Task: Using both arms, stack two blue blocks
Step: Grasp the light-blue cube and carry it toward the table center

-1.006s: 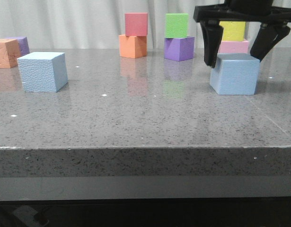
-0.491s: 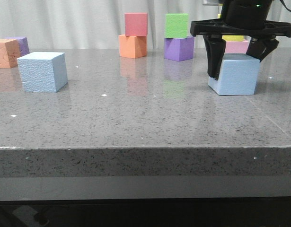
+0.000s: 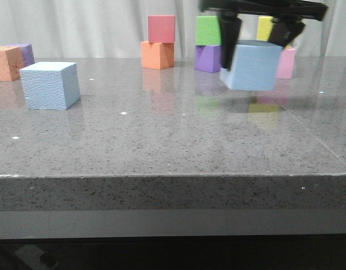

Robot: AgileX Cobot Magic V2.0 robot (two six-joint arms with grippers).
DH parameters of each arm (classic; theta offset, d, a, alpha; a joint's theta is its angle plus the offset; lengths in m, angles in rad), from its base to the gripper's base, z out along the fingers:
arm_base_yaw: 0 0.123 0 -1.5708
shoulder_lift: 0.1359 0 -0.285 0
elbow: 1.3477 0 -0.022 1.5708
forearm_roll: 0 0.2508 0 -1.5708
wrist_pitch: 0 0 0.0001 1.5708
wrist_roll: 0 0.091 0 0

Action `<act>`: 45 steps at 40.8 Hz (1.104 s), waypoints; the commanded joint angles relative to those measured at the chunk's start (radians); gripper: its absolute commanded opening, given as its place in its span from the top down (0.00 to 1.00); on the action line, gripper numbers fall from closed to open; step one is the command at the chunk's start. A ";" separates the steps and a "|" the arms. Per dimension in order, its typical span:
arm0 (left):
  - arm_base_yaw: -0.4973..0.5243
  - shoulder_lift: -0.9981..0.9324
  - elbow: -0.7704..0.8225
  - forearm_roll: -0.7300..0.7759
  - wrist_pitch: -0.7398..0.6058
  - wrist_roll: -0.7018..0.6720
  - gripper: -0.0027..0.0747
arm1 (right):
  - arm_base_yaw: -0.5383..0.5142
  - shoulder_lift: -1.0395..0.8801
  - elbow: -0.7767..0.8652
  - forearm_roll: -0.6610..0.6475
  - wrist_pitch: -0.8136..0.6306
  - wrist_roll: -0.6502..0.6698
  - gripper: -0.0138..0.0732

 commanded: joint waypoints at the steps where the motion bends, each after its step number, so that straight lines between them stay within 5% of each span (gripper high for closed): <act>1: 0.001 0.017 -0.033 0.000 -0.077 -0.001 0.24 | 0.060 -0.042 -0.053 -0.080 -0.059 0.098 0.33; 9: 0.001 0.017 -0.033 0.000 -0.077 -0.001 0.24 | 0.149 0.027 -0.143 -0.192 -0.038 0.240 0.33; 38: 0.001 0.017 -0.033 0.000 -0.077 -0.001 0.24 | 0.202 0.140 -0.230 -0.176 -0.111 0.281 0.32; 45: 0.001 0.017 -0.033 0.000 -0.077 -0.001 0.24 | 0.202 0.150 -0.230 -0.171 -0.108 0.281 0.22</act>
